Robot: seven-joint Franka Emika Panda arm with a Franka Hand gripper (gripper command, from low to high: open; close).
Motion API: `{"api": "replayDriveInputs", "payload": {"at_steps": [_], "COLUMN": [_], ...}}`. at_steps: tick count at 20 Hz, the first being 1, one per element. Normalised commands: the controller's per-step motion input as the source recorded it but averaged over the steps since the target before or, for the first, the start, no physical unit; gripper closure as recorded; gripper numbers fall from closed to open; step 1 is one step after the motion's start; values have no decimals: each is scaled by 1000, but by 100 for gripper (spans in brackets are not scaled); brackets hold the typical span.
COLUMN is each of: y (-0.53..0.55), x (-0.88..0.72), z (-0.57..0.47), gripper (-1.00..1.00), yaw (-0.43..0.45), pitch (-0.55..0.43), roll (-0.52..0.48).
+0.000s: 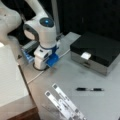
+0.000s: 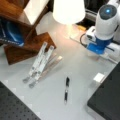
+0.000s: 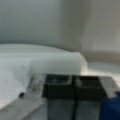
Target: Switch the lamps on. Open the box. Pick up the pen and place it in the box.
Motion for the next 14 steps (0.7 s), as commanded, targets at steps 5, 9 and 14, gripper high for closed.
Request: {"api": "replayDriveInputs", "payload": {"at_steps": [5,9,14], "y": [-174,-188,-222], "x": [-678,-631,-421], "z": [-271,-108,111], "gripper": [100,100,100], "yaw": [58,33,-14], "pitch": [-317,-269,-215], "roll": [69,56,34]}}
